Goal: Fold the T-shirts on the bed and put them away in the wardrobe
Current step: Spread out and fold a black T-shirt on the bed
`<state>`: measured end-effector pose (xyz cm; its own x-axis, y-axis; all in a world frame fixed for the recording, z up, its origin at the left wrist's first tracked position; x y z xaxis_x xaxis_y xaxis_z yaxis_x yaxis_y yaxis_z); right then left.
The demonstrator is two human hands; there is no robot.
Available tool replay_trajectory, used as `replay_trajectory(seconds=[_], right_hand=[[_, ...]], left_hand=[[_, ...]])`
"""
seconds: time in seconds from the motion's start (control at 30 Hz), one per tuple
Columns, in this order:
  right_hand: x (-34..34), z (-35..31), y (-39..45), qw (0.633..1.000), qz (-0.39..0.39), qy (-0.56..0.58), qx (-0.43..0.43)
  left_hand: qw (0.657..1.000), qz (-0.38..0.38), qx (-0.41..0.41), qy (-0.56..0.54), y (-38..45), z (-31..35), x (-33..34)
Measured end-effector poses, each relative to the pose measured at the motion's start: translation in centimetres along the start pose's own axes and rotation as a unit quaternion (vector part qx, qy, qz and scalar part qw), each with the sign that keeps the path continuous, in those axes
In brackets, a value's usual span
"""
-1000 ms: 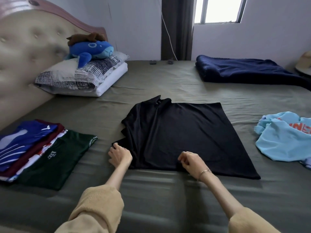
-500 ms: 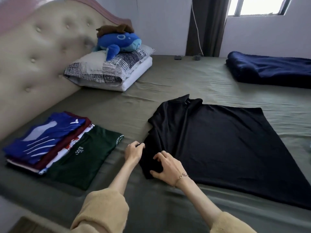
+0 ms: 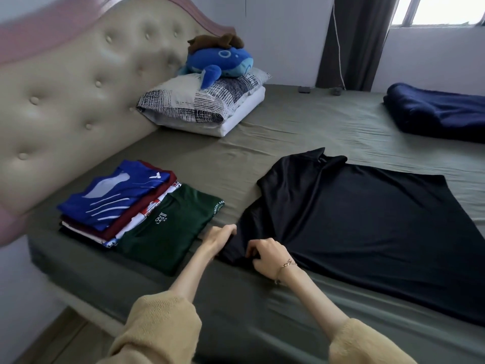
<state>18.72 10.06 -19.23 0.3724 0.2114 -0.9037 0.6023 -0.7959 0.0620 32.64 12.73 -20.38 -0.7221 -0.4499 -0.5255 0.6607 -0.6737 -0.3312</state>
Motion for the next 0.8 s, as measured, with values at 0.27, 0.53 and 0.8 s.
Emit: replay_trajectory(seconds=[0.27, 0.53, 0.8], right_hand=[[-0.2, 1.0, 0.3, 0.992, 0.008, 0.112, 0.061], [-2.8, 5.4, 4.5, 0.976, 0.126, 0.097, 0.146], [-1.8, 8.6, 8.2, 0.96, 0.131, 0.116, 0.22]], left_hand=[[0.984, 0.077, 0.086, 0.139, 0.8, 0.9, -0.2], [0.989, 0.027, 0.112, 0.092, 3.9, 4.8, 2.8], [0.991, 0.06, 0.08, 0.09, 7.3, 6.1, 4.5]])
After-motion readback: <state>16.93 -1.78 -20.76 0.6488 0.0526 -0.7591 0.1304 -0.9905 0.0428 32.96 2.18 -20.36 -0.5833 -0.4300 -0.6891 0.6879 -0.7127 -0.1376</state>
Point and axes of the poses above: each hand's wrist, its own y-axis towards the middle knuckle, its own x-axis out of the palm, z = x × y, the point moved 6 cm from there along y, towards the middle knuckle, and after that the axes turned 12 degrees about z, right-handed, at the moved point
